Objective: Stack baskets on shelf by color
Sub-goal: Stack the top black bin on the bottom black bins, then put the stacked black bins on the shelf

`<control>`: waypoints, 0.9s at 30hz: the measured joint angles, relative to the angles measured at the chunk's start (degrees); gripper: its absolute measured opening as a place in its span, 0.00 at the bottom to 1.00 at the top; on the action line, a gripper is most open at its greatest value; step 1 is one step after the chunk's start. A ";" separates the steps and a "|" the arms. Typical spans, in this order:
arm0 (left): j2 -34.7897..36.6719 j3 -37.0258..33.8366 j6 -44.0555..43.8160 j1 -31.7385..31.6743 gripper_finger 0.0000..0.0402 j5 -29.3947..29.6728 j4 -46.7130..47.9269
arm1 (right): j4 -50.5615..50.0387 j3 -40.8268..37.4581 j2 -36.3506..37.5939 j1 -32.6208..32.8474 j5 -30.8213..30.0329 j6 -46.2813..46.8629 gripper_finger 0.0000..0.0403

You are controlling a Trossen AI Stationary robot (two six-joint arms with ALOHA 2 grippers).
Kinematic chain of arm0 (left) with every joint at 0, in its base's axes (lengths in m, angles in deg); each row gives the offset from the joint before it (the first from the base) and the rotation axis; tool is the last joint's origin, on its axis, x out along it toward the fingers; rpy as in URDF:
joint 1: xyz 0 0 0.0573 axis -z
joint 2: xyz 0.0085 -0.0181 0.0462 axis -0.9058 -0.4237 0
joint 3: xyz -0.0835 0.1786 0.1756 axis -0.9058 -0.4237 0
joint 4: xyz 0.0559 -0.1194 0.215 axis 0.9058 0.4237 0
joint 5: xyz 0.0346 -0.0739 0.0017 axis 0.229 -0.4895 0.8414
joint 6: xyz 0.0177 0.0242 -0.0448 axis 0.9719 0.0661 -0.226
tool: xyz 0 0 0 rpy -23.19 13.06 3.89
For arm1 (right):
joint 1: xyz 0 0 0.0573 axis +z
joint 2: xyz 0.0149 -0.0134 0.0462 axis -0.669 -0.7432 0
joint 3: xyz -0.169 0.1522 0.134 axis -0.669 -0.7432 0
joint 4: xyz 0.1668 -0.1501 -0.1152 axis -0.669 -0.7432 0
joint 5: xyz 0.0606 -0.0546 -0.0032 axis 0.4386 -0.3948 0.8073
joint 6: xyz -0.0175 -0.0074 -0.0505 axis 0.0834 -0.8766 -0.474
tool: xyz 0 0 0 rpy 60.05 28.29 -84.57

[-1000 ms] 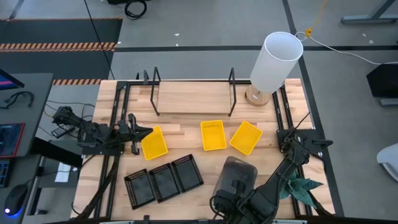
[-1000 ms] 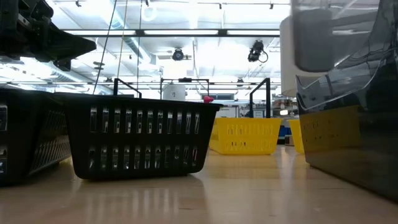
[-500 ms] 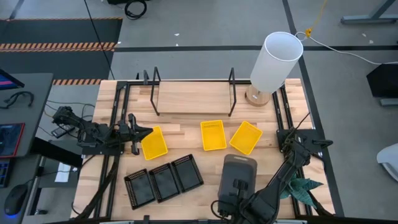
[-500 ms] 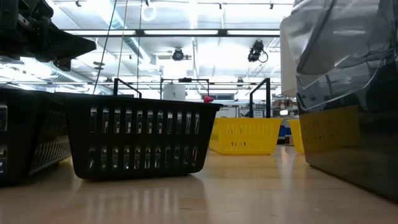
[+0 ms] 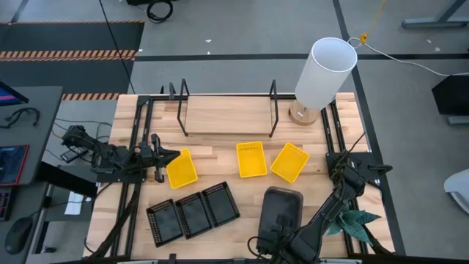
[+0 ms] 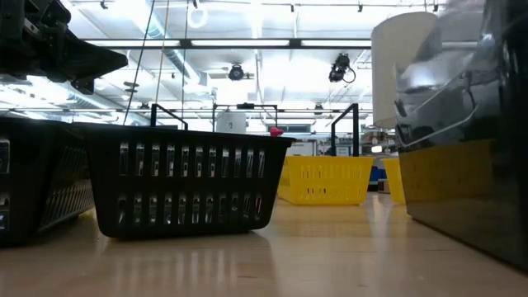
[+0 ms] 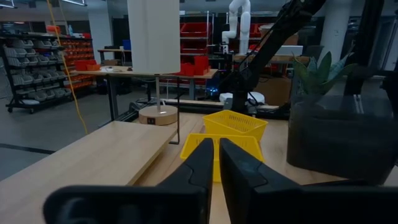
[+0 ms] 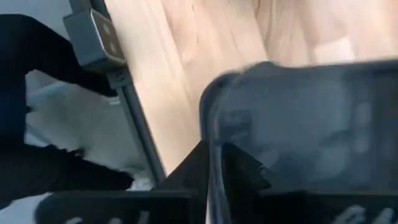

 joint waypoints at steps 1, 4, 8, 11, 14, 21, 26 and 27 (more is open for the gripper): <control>0.00 -0.02 0.00 -0.02 0.07 0.00 0.00 | -0.02 0.00 0.00 -0.15 1.04 0.64 0.14; 0.00 0.00 0.00 -0.02 0.07 0.00 0.00 | -0.23 0.28 0.00 -0.88 3.71 2.73 0.21; 0.01 -0.02 0.00 0.00 0.09 0.00 -0.01 | 0.24 1.91 0.22 -1.96 4.57 4.95 0.30; 0.00 0.00 0.00 -0.02 0.10 0.00 -0.02 | 1.59 2.08 0.27 -2.75 5.56 6.39 0.35; 0.01 -0.02 0.00 -0.02 0.10 0.00 0.00 | 1.49 1.99 -0.24 -3.17 6.77 6.11 0.39; 0.00 -0.02 0.00 -0.01 0.07 0.00 0.11 | 7.04 -3.50 -0.35 -3.20 6.74 4.39 0.43; 0.02 -0.01 -0.01 -0.02 0.08 0.00 0.00 | 9.83 -8.73 -0.37 -3.77 10.08 5.55 0.41; 0.02 -0.02 0.00 -0.02 0.08 0.00 0.01 | 10.14 -9.65 -0.37 -3.88 10.54 5.96 0.41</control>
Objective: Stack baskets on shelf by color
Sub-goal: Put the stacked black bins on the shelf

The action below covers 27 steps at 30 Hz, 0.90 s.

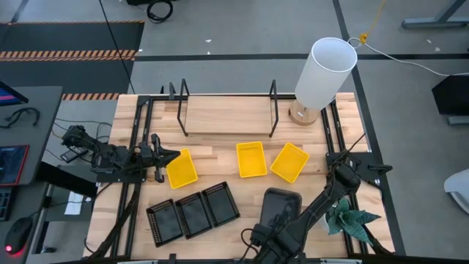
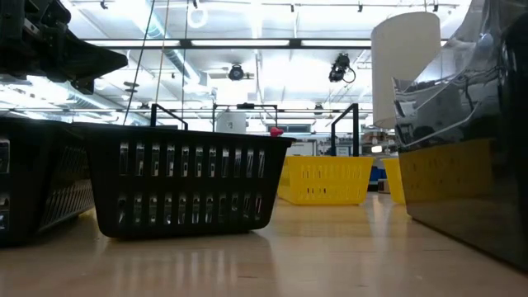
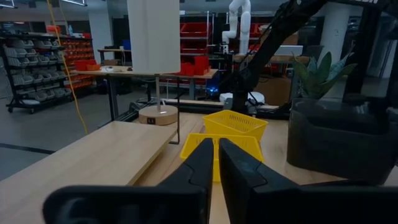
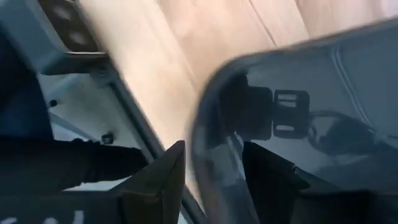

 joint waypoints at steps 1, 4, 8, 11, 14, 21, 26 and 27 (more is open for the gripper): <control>0.00 0.01 0.00 0.01 0.09 0.00 0.02 | 0.11 -0.90 0.00 -0.13 0.13 0.30 0.40; 0.00 0.01 0.00 0.01 0.10 0.00 0.01 | 0.22 -2.05 -0.07 -0.42 0.27 0.39 0.35; 0.00 0.02 0.00 0.01 0.09 0.00 0.01 | 1.44 -2.30 -0.04 -0.94 1.15 -0.59 0.23; 0.00 0.02 0.00 0.02 0.08 0.00 -0.01 | 3.19 -2.30 -0.02 -1.12 2.58 -3.43 0.10; 0.00 0.00 0.00 0.02 0.07 0.00 -0.01 | 4.12 -1.79 -0.01 -1.59 4.57 -4.64 0.04; 0.00 0.01 0.00 0.02 0.09 0.00 -0.01 | -0.15 4.40 -0.02 -1.94 4.52 -7.74 0.04; 0.00 0.00 0.00 0.00 0.09 0.00 -0.01 | -2.67 9.68 -0.02 -2.85 3.61 -10.91 0.04; 0.00 0.01 0.00 0.01 0.08 0.00 -0.01 | -2.50 10.82 -0.02 -3.00 2.76 -12.01 0.04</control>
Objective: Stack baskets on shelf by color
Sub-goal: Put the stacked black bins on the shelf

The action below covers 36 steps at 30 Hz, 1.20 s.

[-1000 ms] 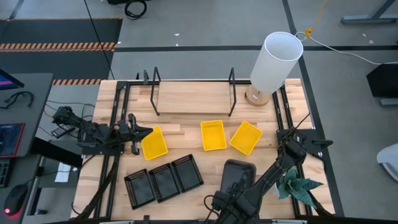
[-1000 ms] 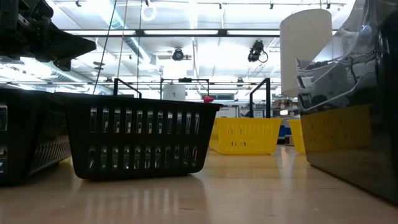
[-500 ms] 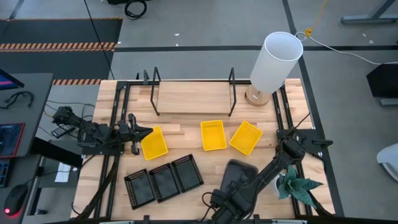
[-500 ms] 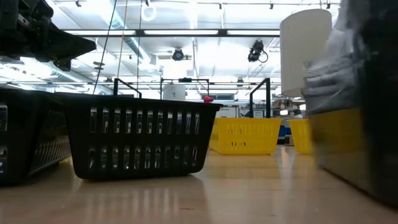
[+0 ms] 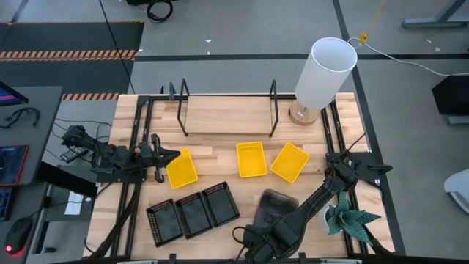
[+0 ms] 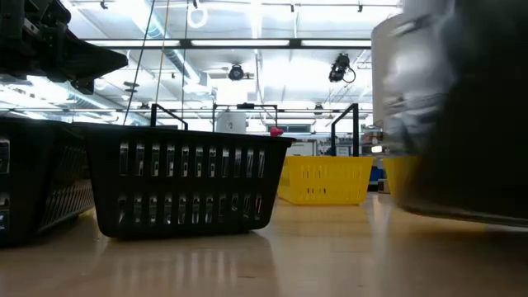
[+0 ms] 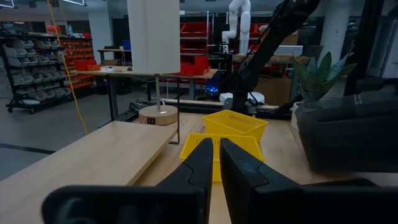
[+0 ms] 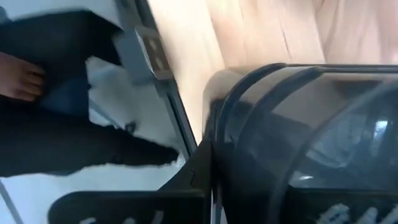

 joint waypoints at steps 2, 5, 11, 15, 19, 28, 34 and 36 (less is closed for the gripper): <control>0.00 0.00 0.00 -0.01 0.08 0.00 0.01 | -0.39 2.53 -0.04 -0.41 -2.00 -2.69 0.04; -0.02 -0.01 0.00 0.00 0.07 0.00 0.00 | -1.23 6.20 -0.02 -1.32 -5.00 -6.73 0.04; -0.02 0.00 0.00 0.01 0.09 0.00 0.00 | -5.66 11.58 0.03 -3.96 -10.11 -18.29 0.04; -0.01 0.00 0.00 0.01 0.10 0.00 0.02 | -7.61 11.46 0.49 -7.31 -10.88 -25.27 0.04; 0.00 -0.01 0.00 0.01 0.09 0.00 0.00 | -10.38 11.48 0.61 -11.87 -10.65 -30.88 0.05; -0.01 -0.01 0.00 0.00 0.08 0.00 0.01 | -15.26 11.50 0.61 -22.93 -9.41 -44.83 0.05; -0.02 -0.01 0.00 -0.01 0.10 0.00 0.02 | -17.78 11.50 0.61 -30.46 -9.06 -53.33 0.06; -0.01 0.01 -0.01 0.01 0.09 0.00 0.01 | -18.49 11.53 0.61 -33.04 -9.10 -56.49 0.06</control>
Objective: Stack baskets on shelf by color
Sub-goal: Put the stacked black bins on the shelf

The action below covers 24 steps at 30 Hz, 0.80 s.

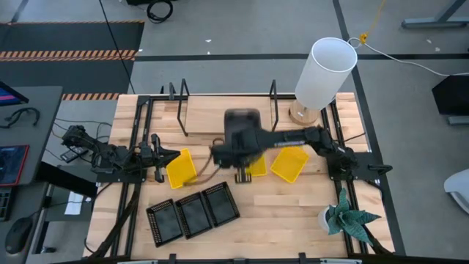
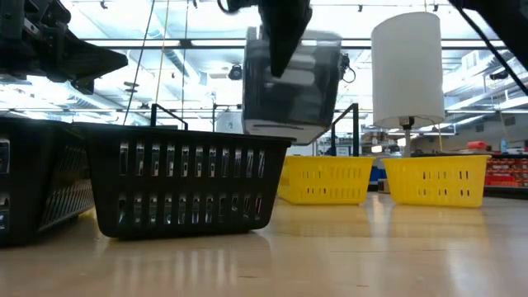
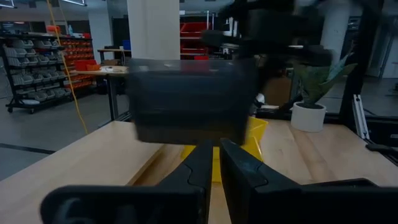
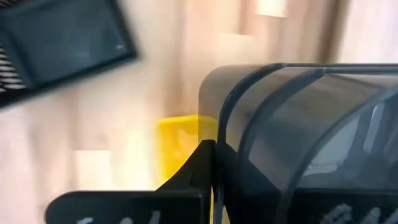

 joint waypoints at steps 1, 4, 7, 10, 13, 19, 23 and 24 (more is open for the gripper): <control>0.01 0.00 0.01 0.00 0.09 0.00 0.01 | -0.09 -0.01 0.00 -1.35 0.00 -1.42 0.06; 0.00 -0.01 0.01 -0.01 0.08 0.00 0.01 | -0.45 0.00 0.00 -5.56 0.00 -4.86 0.06; 0.01 -0.01 0.01 -0.01 0.07 0.00 0.01 | -0.56 0.00 0.00 -9.54 0.02 -7.66 0.06; -0.01 0.00 0.01 0.00 0.08 0.00 0.01 | -0.32 -0.09 -0.22 -12.83 -0.29 -10.55 0.06; -0.01 -0.01 0.01 -0.01 0.09 0.00 0.01 | 0.78 -1.76 -0.31 -15.20 0.08 -12.69 0.06; 0.00 -0.02 0.00 -0.01 0.09 0.00 0.01 | 2.74 -6.57 -0.48 -18.29 0.33 -15.02 0.06; -0.01 0.00 0.01 0.00 0.07 0.00 0.01 | 2.70 -8.52 -0.55 -19.47 0.59 -15.32 0.06; 0.00 -0.02 0.01 -0.01 0.07 0.00 0.01 | 2.68 -8.86 -0.55 -19.75 0.48 -15.34 0.06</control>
